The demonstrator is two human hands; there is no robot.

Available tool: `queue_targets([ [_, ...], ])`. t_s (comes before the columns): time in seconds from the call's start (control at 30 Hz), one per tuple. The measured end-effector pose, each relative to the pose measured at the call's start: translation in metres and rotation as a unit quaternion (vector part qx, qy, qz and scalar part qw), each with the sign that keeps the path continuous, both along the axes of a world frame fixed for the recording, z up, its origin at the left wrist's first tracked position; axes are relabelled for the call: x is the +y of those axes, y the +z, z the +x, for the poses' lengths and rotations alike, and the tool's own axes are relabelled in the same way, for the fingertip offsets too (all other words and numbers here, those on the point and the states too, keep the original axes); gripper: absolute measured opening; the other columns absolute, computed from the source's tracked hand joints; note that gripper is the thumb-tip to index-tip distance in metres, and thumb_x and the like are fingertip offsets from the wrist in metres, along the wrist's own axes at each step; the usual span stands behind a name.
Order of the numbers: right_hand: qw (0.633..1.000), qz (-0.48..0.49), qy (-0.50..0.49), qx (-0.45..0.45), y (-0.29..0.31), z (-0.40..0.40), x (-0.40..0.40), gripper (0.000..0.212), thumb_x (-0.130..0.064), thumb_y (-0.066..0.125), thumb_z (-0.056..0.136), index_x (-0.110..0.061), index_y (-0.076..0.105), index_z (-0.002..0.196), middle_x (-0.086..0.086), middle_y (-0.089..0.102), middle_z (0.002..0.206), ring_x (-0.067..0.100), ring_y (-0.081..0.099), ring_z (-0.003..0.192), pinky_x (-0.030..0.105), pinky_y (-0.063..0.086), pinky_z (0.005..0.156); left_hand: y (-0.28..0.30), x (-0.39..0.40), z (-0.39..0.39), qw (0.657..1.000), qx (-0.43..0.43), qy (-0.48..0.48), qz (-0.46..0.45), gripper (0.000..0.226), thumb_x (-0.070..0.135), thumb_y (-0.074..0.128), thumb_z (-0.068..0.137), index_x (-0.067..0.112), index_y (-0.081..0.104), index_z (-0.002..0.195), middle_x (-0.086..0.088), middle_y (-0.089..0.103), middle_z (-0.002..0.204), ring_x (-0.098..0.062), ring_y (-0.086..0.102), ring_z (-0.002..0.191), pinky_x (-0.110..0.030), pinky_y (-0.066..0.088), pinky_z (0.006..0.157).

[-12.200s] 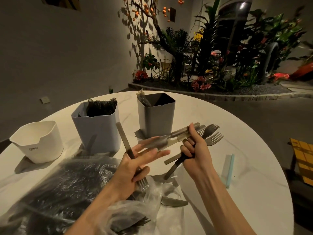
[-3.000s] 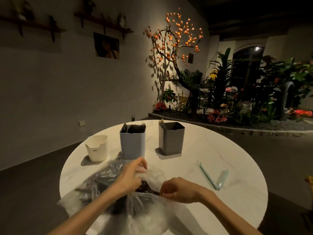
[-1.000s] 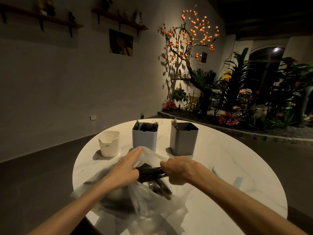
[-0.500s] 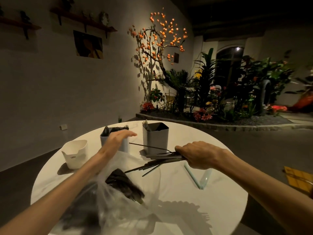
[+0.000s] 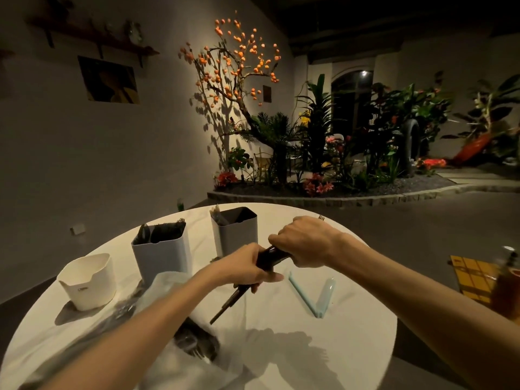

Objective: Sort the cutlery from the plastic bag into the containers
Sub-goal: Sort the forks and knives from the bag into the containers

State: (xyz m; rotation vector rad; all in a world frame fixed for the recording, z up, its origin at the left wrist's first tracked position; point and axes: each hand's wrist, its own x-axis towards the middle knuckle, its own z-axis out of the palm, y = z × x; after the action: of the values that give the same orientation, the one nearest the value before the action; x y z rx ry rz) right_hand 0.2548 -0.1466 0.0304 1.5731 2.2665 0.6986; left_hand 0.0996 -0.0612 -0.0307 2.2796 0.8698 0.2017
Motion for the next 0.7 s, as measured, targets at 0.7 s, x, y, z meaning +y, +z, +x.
queue_targets([
  [0.7, 0.800, -0.168, 0.033, 0.575, -0.151, -0.104, 0.069, 0.041, -0.021, 0.067, 0.092, -0.029, 0.064, 0.132, -0.011, 0.062, 0.133, 0.000, 0.057, 0.110, 0.025, 0.048, 0.100, 0.055, 0.058, -0.092, 0.882, -0.392, 0.190, -0.180, 0.047, 0.025, 0.067, 0.095, 0.023, 0.051, 0.051, 0.001, 0.036, 0.054, -0.013, 0.034, 0.046, -0.025, 0.034, 0.049],
])
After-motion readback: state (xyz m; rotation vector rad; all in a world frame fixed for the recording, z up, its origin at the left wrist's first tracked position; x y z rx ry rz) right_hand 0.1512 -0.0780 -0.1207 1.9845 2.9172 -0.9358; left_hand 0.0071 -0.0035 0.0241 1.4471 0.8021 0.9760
